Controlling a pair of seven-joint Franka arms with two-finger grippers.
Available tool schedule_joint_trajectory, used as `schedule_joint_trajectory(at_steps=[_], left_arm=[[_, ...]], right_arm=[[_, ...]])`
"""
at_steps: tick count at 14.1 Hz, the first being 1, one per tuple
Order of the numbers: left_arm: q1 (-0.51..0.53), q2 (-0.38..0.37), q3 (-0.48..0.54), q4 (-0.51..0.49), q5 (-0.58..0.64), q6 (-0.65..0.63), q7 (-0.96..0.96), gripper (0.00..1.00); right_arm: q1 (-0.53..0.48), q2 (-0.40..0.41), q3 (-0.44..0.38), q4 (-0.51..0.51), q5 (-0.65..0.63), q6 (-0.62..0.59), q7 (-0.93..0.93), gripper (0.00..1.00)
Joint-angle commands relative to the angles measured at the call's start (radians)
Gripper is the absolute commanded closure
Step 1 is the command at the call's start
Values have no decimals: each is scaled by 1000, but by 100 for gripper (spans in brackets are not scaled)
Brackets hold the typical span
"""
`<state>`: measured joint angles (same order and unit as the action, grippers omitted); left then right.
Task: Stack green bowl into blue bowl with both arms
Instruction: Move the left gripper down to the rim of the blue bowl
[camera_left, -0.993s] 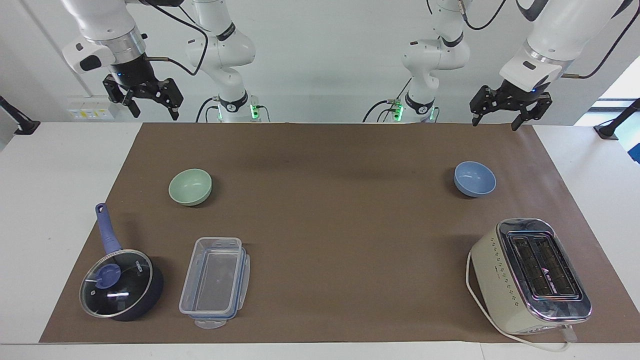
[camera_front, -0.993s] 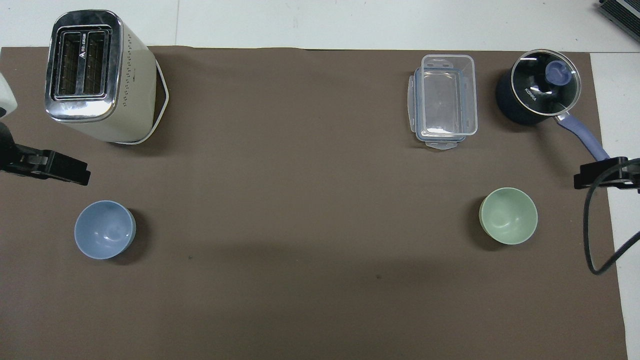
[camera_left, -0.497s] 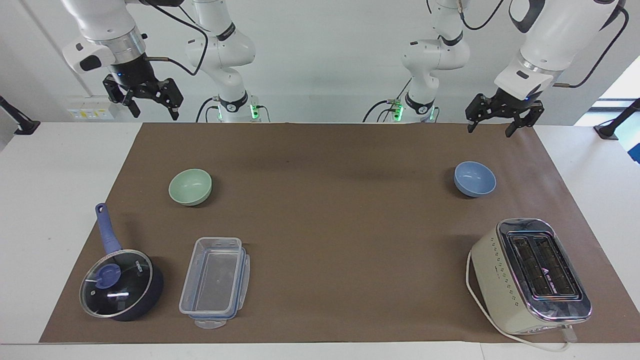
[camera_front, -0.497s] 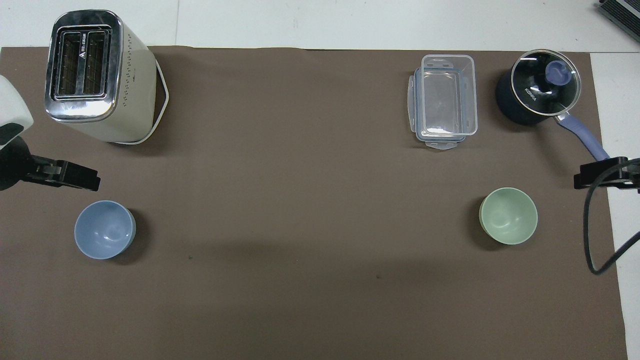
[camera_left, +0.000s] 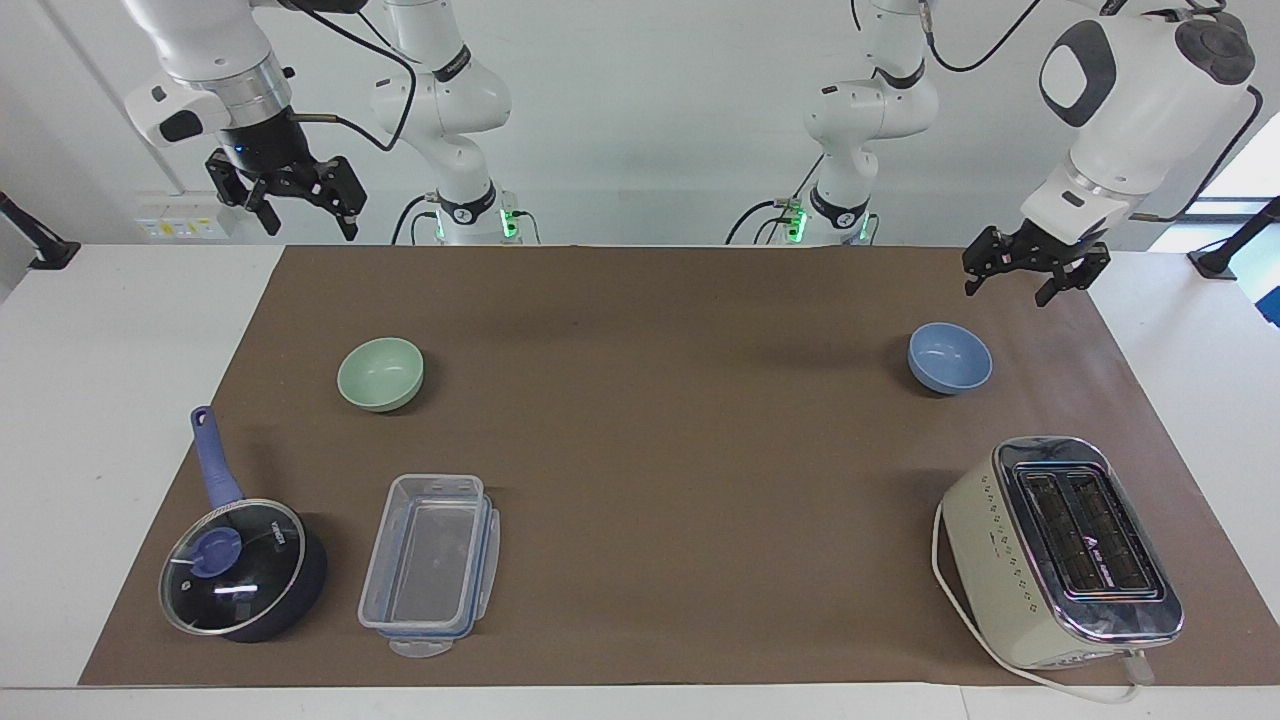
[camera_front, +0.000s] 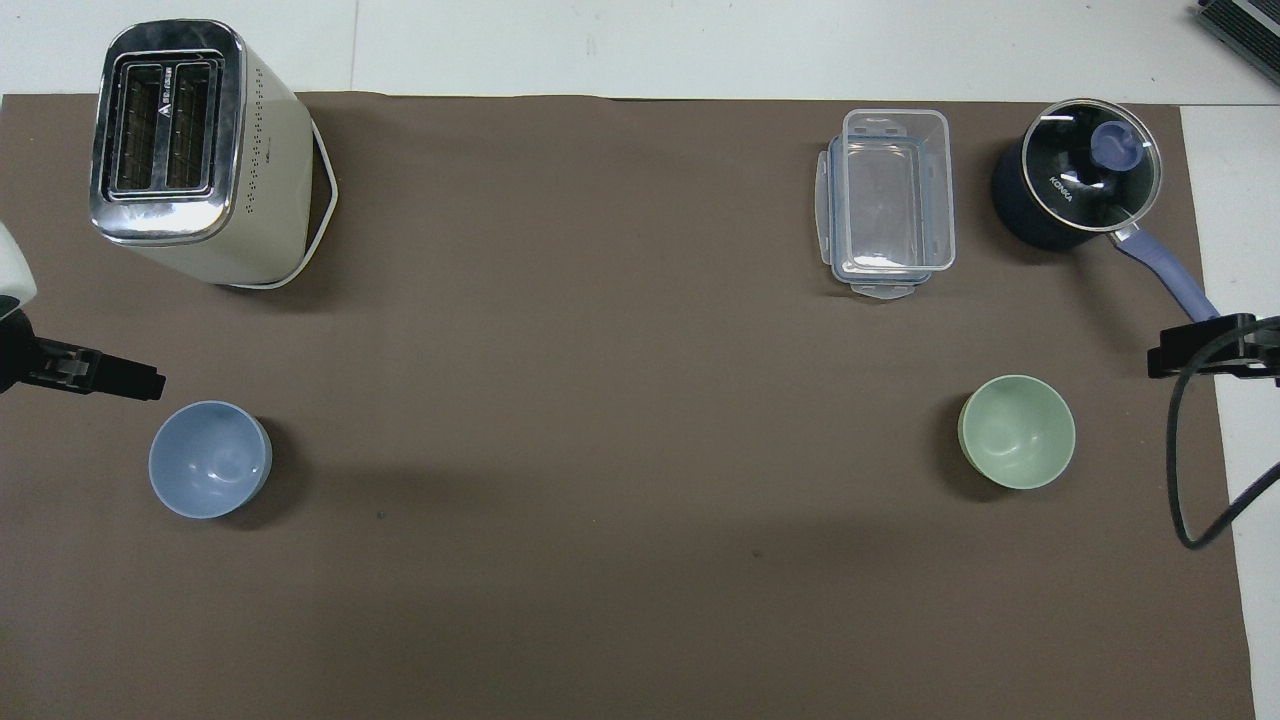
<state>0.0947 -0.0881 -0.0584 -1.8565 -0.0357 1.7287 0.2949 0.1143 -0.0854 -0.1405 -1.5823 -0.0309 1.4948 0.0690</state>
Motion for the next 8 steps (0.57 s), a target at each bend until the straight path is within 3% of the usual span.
schedule_joint_trajectory(at_steps=[1,8], left_arm=[[66,-44,-6,-122,-29,98,94,0],[157,-4,-6,-294,-101,310,249,14]], right_arm=[[-8,0,1,4,16,-4,-26,0],[-10,0,1,4,16,-4,-26,0]])
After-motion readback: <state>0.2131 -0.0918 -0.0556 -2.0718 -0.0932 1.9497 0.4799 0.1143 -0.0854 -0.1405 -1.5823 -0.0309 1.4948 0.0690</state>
